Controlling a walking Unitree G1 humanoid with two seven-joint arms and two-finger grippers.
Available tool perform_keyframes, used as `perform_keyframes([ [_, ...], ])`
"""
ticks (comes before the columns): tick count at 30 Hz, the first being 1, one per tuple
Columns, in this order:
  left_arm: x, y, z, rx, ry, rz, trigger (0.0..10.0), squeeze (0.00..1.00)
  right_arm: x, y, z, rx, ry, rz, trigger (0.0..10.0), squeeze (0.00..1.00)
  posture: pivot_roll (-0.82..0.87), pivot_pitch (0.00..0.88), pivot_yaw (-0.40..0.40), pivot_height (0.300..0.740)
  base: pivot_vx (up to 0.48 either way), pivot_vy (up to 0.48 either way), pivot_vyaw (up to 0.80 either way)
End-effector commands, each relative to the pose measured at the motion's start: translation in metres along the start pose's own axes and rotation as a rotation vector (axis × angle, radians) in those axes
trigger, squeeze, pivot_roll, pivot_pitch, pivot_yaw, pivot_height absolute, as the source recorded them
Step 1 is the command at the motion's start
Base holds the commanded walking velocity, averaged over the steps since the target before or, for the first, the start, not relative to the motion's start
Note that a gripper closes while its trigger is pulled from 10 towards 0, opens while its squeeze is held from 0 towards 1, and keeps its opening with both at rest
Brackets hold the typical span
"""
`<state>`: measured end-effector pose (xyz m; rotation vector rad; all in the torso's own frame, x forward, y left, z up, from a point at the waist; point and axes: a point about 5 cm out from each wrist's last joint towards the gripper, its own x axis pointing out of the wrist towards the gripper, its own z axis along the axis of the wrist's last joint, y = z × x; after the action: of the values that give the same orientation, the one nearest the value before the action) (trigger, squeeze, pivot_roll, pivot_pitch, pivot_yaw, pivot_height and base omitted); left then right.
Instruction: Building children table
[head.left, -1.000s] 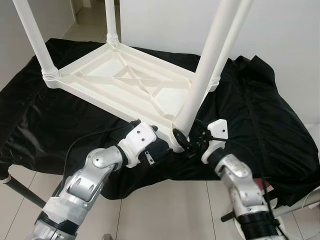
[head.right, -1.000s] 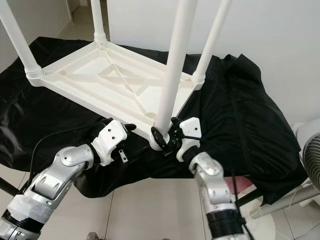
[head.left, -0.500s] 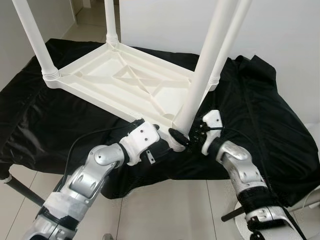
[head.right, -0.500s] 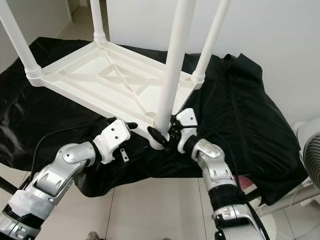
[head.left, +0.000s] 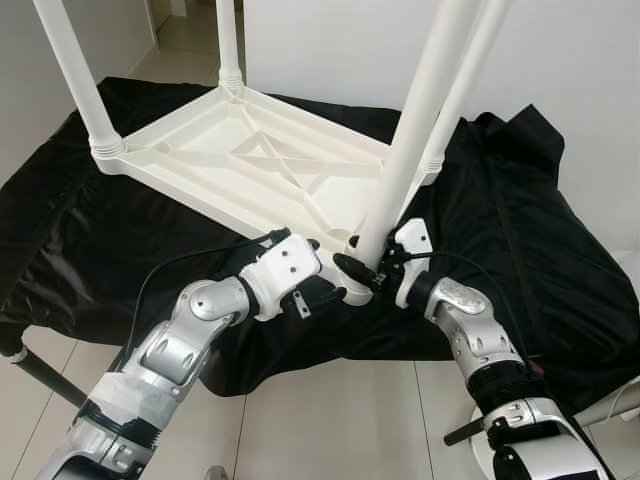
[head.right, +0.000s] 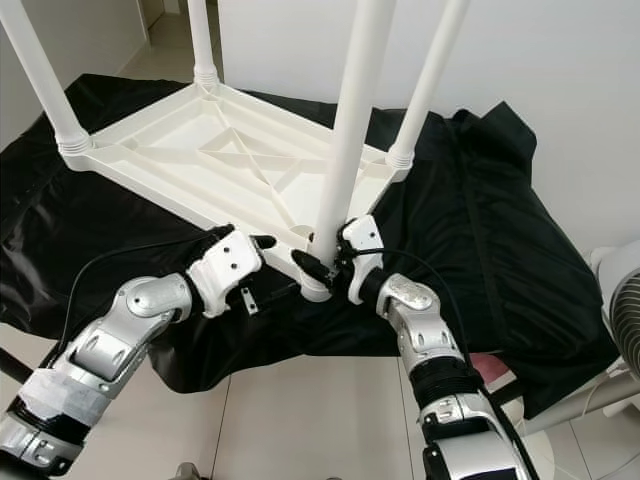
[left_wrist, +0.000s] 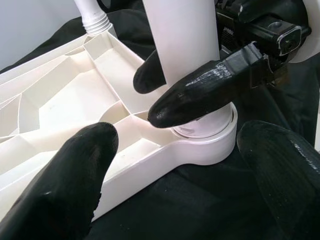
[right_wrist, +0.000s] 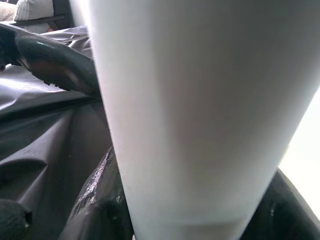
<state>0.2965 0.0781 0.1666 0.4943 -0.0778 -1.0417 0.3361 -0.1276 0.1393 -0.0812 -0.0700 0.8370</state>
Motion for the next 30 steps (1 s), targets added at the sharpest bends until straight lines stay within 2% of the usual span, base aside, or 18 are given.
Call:
perform_keyframes([
  [1,0.004,-0.005,0.001,0.021,-0.004,-0.085,10.0,0.00,-0.005,-0.003,-0.003,-0.004,0.011,-0.003,8.8,0.00,0.03,0.004,-0.061,0.740,0.000,0.000,0.00],
  [2,0.004,-0.005,0.002,0.021,-0.007,-0.089,10.0,0.00,-0.006,-0.004,-0.004,-0.005,0.006,-0.013,10.0,0.00,0.03,0.001,-0.061,0.740,0.000,0.000,0.00],
  [8,0.006,-0.006,0.002,0.025,-0.010,-0.100,10.0,0.00,-0.009,-0.004,-0.003,-0.006,-0.013,-0.028,10.0,0.00,0.02,0.000,-0.059,0.740,0.000,0.000,0.00],
  [12,0.008,-0.008,0.003,0.026,-0.016,-0.115,10.0,0.00,-0.017,-0.007,-0.002,-0.004,-0.035,-0.112,10.0,0.00,0.02,0.000,-0.049,0.740,0.000,0.000,0.00],
  [15,0.005,-0.009,0.001,0.021,-0.016,-0.116,10.0,0.00,-0.023,-0.009,-0.004,-0.008,-0.026,-0.235,10.0,0.00,0.02,0.000,-0.056,0.740,0.000,0.000,0.00],
  [19,0.005,-0.008,-0.001,0.020,-0.008,-0.108,10.0,0.00,-0.024,-0.007,-0.006,0.035,-0.048,-0.296,10.0,0.00,0.02,0.000,-0.055,0.740,0.000,0.000,0.00],
  [24,0.004,-0.009,0.000,0.017,-0.012,-0.108,10.0,0.00,-0.025,-0.011,-0.009,0.028,-0.017,-0.384,10.0,0.00,0.03,0.000,-0.059,0.740,0.000,0.000,0.00],
  [25,0.002,-0.009,-0.001,0.017,-0.008,-0.107,10.0,0.00,-0.025,-0.016,-0.009,0.050,-0.007,-0.500,10.0,0.00,0.03,0.000,-0.066,0.740,0.000,0.000,0.00],
  [27,0.002,-0.009,-0.001,0.017,-0.008,-0.107,10.0,0.00,-0.025,-0.016,-0.009,0.050,-0.007,-0.500,10.0,0.00,0.03,0.000,-0.066,0.740,0.000,0.000,0.00],
  [28,0.002,-0.009,-0.002,0.015,-0.006,-0.101,10.0,0.00,-0.025,-0.015,-0.009,0.095,-0.004,-0.576,10.0,0.00,0.03,0.000,-0.071,0.740,0.000,0.000,0.00],
  [30,0.002,-0.009,-0.002,0.014,-0.005,-0.098,10.0,0.00,-0.025,-0.013,-0.010,0.114,-0.002,-0.597,10.0,0.00,0.03,0.000,-0.071,0.740,0.000,0.000,0.00],
])
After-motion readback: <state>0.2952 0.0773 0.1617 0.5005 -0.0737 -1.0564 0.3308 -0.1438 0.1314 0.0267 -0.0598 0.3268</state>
